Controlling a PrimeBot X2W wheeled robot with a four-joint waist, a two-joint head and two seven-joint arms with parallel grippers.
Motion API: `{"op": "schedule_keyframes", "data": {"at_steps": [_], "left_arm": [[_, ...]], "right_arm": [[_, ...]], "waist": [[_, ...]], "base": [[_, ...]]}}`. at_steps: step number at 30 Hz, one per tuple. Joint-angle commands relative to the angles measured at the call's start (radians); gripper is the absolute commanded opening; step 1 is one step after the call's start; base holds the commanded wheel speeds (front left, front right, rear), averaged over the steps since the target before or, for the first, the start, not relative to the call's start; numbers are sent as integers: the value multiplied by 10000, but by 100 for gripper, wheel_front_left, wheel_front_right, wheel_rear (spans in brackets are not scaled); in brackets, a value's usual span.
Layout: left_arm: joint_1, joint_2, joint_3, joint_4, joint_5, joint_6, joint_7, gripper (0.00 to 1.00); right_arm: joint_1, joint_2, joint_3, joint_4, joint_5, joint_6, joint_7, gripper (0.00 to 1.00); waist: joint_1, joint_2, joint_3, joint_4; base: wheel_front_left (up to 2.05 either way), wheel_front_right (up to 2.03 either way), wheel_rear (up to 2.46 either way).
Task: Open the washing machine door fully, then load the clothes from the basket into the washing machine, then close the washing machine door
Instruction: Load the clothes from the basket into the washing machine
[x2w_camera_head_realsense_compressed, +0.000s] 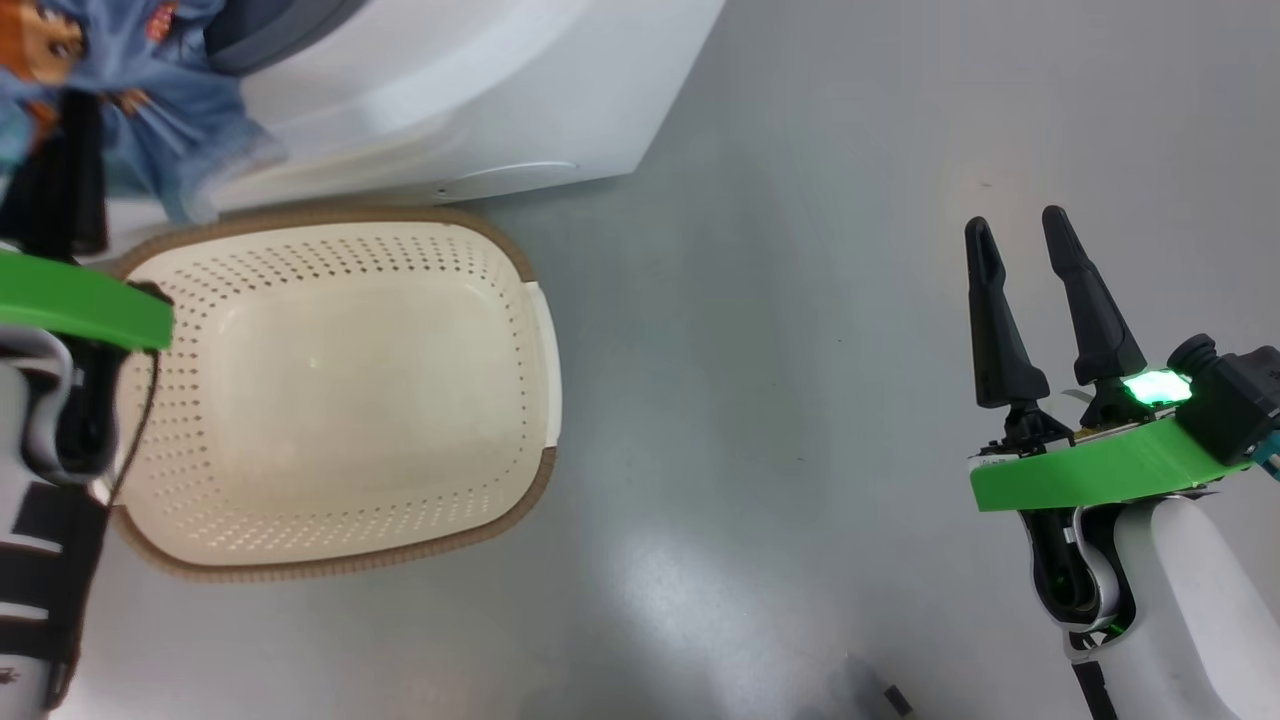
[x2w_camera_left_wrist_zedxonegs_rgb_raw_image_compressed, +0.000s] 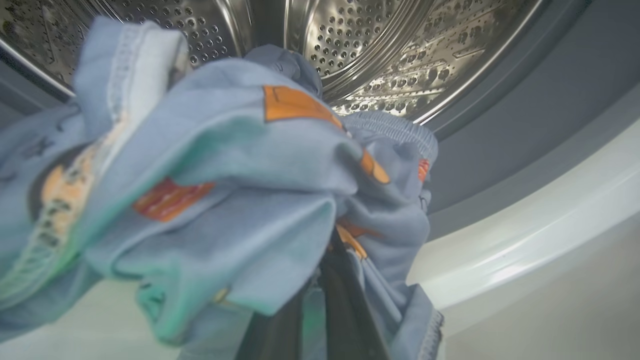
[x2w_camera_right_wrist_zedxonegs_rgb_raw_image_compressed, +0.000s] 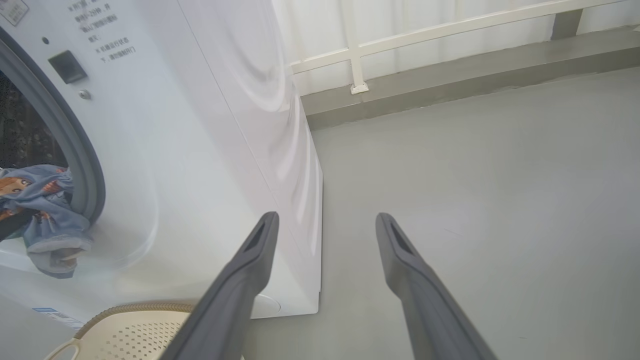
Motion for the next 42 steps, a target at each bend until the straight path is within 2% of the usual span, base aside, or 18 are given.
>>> {"op": "schedule_keyframes", "data": {"at_steps": [1, 7, 13, 18, 27, 29, 34, 42], "left_arm": [[162, 457, 537, -461, 266, 6, -65, 0], [-40, 570, 914, -992, 725, 6, -65, 0], [-801, 844, 669, -693, 840, 6, -65, 0], [-1983, 1111, 267, 121, 850, 6, -65, 0], [-4334, 1366, -635, 2366, 1252, 6, -65, 0], [-4824, 1460, -576, 2369, 1611, 6, -65, 0], [-5176, 1413, 336, 1664, 2527, 203, -65, 0], [-4620, 1252, 490, 2732, 3226, 56, -65, 0]], "right_arm": [[122, 7, 124, -235, 49, 56, -51, 100], [16, 68, 198, -223, 62, 56, -51, 100], [-49, 142, 306, -200, 122, 56, -51, 100], [-85, 241, 322, -181, 198, 56, -51, 100], [-104, 410, 477, -137, 264, 56, -51, 100], [-127, 444, 528, -147, 281, 56, -51, 100], [-195, 503, 539, -195, 297, 56, -51, 100], [-113, 563, 752, -128, 330, 56, -51, 100]], "waist": [[0, -1, -1, 107], [0, -1, 24, 155], [0, -1, 116, 4], [0, -1, 254, -252], [0, -1, 403, -695], [0, -1, 464, -791], [0, -1, 628, -967], [0, -1, 534, -1254]], "base": [[0, 0, 0], [0, 0, 0], [0, 0, 0], [0, 0, 0], [0, 0, 0], [0, 0, 0], [0, 0, 0], [0, 0, 0]]}}
